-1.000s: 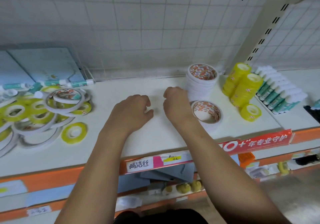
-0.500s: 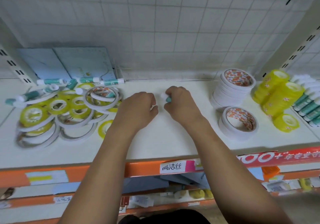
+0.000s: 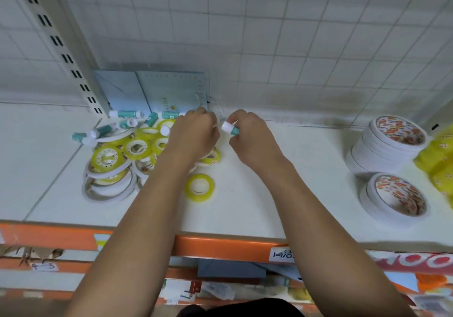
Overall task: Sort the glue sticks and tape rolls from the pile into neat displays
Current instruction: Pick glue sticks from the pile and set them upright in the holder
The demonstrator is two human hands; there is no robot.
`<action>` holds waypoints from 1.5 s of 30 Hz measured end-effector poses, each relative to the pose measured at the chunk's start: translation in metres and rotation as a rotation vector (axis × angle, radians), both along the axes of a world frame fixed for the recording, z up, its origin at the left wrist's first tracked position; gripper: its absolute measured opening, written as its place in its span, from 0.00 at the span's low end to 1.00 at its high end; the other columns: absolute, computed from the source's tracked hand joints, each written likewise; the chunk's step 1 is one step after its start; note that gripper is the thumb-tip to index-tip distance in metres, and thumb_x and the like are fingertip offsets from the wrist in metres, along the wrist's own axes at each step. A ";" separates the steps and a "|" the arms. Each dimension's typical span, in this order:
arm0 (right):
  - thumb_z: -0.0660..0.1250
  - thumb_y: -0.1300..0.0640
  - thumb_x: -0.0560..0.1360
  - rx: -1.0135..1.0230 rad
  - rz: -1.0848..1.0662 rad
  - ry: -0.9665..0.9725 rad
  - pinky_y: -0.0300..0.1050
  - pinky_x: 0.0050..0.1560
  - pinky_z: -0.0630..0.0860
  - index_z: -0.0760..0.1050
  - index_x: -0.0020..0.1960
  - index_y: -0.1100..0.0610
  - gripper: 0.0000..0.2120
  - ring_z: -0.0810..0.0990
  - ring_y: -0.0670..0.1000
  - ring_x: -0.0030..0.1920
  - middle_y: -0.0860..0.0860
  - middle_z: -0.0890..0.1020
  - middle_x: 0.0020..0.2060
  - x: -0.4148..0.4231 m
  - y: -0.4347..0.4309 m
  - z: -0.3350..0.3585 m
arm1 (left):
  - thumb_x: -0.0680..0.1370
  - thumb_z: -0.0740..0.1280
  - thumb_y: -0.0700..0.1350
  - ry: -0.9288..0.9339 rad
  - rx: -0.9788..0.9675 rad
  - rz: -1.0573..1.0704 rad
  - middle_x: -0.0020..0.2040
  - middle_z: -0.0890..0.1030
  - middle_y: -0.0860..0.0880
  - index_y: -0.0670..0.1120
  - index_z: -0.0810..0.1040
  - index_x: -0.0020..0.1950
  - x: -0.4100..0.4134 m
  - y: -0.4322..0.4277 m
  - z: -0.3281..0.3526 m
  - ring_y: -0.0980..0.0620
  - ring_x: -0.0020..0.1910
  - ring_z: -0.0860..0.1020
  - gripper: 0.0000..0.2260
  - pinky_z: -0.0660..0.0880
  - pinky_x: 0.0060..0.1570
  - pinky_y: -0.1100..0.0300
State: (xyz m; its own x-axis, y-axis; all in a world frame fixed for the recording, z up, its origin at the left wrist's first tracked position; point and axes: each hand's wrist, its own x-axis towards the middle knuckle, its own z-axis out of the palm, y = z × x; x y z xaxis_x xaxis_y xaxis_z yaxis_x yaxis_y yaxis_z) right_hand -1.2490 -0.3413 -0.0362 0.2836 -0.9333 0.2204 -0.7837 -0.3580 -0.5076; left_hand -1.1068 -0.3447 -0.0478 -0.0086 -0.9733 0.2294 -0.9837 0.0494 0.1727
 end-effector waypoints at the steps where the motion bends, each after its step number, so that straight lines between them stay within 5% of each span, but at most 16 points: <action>1: 0.62 0.69 0.71 -0.006 -0.006 0.015 0.54 0.51 0.74 0.74 0.59 0.58 0.18 0.75 0.59 0.51 0.58 0.77 0.51 0.003 -0.003 0.001 | 0.78 0.60 0.45 -0.011 0.017 0.006 0.54 0.78 0.42 0.43 0.79 0.55 0.002 -0.007 0.000 0.39 0.53 0.75 0.11 0.73 0.50 0.48; 7: 0.62 0.70 0.72 0.016 -0.011 0.046 0.55 0.51 0.74 0.74 0.59 0.59 0.17 0.76 0.59 0.51 0.58 0.77 0.52 0.012 -0.014 0.001 | 0.79 0.59 0.41 -0.005 0.218 0.028 0.54 0.78 0.42 0.42 0.78 0.56 0.006 -0.039 -0.001 0.41 0.52 0.77 0.10 0.73 0.50 0.50; 19: 0.62 0.68 0.72 0.053 -0.022 0.022 0.45 0.46 0.72 0.75 0.61 0.57 0.19 0.76 0.56 0.51 0.57 0.78 0.54 -0.005 -0.015 0.000 | 0.76 0.66 0.42 -0.056 0.258 0.137 0.59 0.77 0.43 0.44 0.76 0.61 -0.003 -0.061 -0.012 0.42 0.60 0.73 0.13 0.69 0.57 0.50; 30: 0.63 0.67 0.72 -0.044 -0.186 -0.029 0.53 0.51 0.75 0.74 0.60 0.57 0.18 0.76 0.56 0.51 0.55 0.78 0.52 -0.047 0.015 0.005 | 0.81 0.62 0.49 0.103 -0.009 -0.222 0.55 0.76 0.45 0.49 0.78 0.60 -0.040 -0.027 0.002 0.41 0.56 0.75 0.11 0.68 0.53 0.49; 45: 0.68 0.62 0.70 -0.079 -0.484 0.021 0.56 0.53 0.72 0.75 0.56 0.58 0.15 0.76 0.59 0.52 0.56 0.79 0.51 -0.213 0.099 0.002 | 0.78 0.64 0.46 0.205 0.062 -0.553 0.52 0.74 0.48 0.47 0.76 0.57 -0.194 0.063 0.017 0.46 0.49 0.75 0.09 0.73 0.51 0.48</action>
State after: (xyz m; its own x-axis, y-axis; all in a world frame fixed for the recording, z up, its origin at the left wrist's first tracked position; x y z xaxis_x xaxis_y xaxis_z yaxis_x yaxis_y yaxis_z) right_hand -1.4622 -0.2421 -0.0344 -0.1738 -0.9395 0.2951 -0.8795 0.0132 -0.4757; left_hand -1.3009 -0.2817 -0.0305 -0.4800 -0.8485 0.2227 -0.7611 0.5291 0.3753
